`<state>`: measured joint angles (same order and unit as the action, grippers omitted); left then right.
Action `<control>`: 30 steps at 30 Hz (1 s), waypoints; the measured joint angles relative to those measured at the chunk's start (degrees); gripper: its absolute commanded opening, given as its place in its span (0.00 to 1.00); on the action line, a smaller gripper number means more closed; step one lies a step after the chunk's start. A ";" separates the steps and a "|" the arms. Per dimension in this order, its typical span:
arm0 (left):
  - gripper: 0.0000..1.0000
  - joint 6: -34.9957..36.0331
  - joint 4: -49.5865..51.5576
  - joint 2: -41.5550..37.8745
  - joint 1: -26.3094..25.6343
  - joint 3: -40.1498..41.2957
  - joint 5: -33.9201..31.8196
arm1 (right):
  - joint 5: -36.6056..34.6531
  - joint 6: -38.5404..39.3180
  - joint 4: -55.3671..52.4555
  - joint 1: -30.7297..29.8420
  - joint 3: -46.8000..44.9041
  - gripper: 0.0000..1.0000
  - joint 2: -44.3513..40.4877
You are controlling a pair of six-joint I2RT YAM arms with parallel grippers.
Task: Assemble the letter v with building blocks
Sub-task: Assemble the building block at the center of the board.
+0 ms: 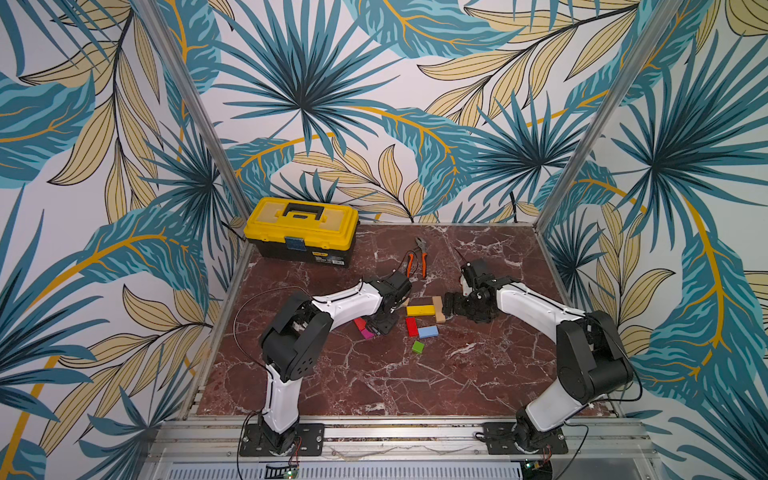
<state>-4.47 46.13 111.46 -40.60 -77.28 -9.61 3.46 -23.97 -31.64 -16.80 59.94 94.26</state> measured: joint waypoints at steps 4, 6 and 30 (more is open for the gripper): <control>0.66 0.02 0.00 0.00 0.00 0.00 0.57 | 0.02 0.00 0.00 0.00 0.02 0.99 0.00; 0.66 0.02 0.00 0.00 0.00 0.00 0.72 | 0.02 0.00 0.00 0.00 0.02 0.99 0.00; 0.68 -0.04 0.00 -1.73 1.09 -0.02 -1.79 | 0.02 0.00 0.00 0.00 0.02 1.00 0.00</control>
<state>-4.51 46.13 109.73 -39.51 -77.30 -11.40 3.49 -23.97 -31.64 -16.80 59.96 94.26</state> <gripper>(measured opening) 0.678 0.994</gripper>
